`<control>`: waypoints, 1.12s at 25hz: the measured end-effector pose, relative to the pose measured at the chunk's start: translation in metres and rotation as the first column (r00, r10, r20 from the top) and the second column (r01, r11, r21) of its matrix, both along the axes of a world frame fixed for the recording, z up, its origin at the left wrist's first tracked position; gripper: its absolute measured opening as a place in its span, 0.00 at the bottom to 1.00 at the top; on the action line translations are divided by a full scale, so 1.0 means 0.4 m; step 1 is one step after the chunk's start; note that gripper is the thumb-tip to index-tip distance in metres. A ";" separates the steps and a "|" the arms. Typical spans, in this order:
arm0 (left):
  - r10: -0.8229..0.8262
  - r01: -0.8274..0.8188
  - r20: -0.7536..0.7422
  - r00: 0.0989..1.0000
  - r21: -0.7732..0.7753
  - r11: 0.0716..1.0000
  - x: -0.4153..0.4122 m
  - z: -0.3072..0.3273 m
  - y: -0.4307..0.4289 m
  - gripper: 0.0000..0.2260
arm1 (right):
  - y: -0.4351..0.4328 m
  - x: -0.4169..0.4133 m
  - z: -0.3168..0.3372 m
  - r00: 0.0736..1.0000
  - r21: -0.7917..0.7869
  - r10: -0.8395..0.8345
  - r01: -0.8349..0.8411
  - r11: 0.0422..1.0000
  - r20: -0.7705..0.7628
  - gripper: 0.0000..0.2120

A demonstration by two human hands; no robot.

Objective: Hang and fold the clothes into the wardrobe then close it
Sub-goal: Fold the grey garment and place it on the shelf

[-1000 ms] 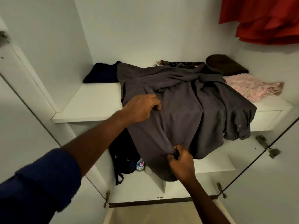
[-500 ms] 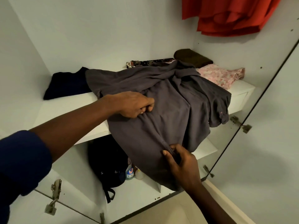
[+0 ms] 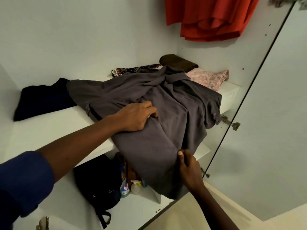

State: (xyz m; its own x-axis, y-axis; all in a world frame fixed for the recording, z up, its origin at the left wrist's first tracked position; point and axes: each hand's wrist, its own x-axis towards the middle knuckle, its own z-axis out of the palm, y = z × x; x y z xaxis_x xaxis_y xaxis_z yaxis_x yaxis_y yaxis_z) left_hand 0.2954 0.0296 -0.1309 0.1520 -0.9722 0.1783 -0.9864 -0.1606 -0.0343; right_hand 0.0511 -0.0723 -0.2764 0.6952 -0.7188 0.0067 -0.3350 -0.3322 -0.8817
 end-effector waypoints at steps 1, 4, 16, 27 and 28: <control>-0.004 0.003 -0.025 1.000 -0.055 0.998 0.005 -0.017 0.001 0.12 | -0.008 0.005 -0.013 0.999 0.001 0.001 -0.001 1.000 -0.053 0.12; -0.038 0.015 -0.101 0.994 -0.213 0.977 0.026 -0.048 0.014 0.09 | -0.018 0.019 -0.025 0.994 -0.055 -0.039 0.034 0.998 -0.106 0.11; 0.137 -0.572 -0.604 0.785 -0.621 0.535 0.208 0.076 -0.039 0.05 | -0.139 0.273 0.285 0.966 -0.334 -0.023 0.111 0.936 0.257 0.05; 0.452 -0.881 -0.776 0.440 -0.276 0.384 0.436 -0.007 -0.101 0.15 | -0.547 0.722 0.451 0.996 -0.455 0.044 -0.001 0.891 0.082 0.16; 0.461 -0.881 -0.765 0.450 -0.296 0.370 0.440 -0.015 -0.103 0.14 | -0.576 0.758 0.457 0.996 -0.497 0.071 -0.033 0.867 0.057 0.16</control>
State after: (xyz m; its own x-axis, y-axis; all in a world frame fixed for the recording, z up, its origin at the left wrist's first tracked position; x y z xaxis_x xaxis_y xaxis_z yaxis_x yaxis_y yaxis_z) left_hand 0.4713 -0.0116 -0.1367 0.9508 -0.1461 0.2732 -0.3080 -0.5419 0.7820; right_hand 0.3542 -0.3028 -0.0938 0.7155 -0.5708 0.4029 -0.2477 -0.7465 -0.6176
